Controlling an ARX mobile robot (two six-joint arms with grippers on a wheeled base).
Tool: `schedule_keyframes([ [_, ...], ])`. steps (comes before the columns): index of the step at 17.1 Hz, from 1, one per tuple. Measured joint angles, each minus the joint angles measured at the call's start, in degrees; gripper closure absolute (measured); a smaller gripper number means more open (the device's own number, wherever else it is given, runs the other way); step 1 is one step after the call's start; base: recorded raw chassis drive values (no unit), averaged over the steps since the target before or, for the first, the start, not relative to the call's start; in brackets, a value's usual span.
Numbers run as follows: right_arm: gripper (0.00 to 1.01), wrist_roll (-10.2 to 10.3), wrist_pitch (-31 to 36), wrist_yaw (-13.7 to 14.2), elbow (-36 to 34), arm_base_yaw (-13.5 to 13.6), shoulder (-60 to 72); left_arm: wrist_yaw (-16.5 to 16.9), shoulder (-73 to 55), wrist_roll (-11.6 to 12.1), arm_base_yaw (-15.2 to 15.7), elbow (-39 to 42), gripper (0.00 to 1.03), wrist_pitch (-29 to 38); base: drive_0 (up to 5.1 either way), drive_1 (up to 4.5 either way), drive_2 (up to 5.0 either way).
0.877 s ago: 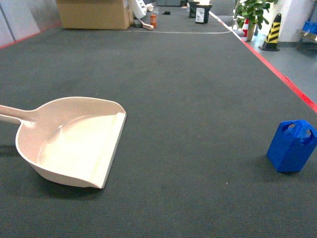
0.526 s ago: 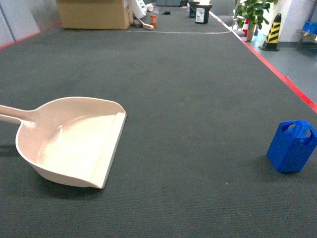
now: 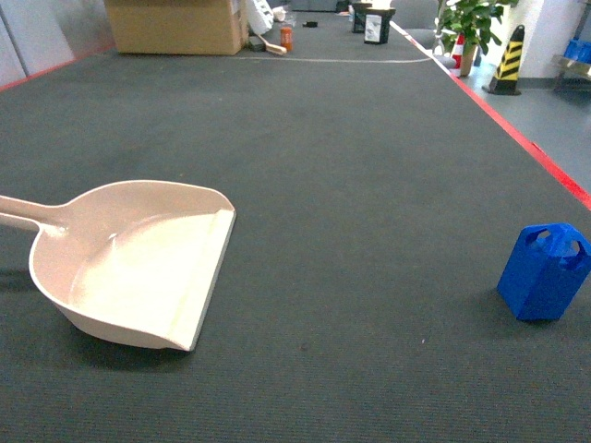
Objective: Place part in tray to right shelf
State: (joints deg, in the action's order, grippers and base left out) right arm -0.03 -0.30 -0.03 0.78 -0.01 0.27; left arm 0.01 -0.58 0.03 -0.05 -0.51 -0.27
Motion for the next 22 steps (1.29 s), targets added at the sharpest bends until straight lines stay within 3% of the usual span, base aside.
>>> schedule_keyframes([
  [22,0.03,0.0,0.02,0.0,0.0,0.0,0.0,0.0,0.0,0.0,0.0,0.0,0.05,0.0,0.0,0.0,0.0],
])
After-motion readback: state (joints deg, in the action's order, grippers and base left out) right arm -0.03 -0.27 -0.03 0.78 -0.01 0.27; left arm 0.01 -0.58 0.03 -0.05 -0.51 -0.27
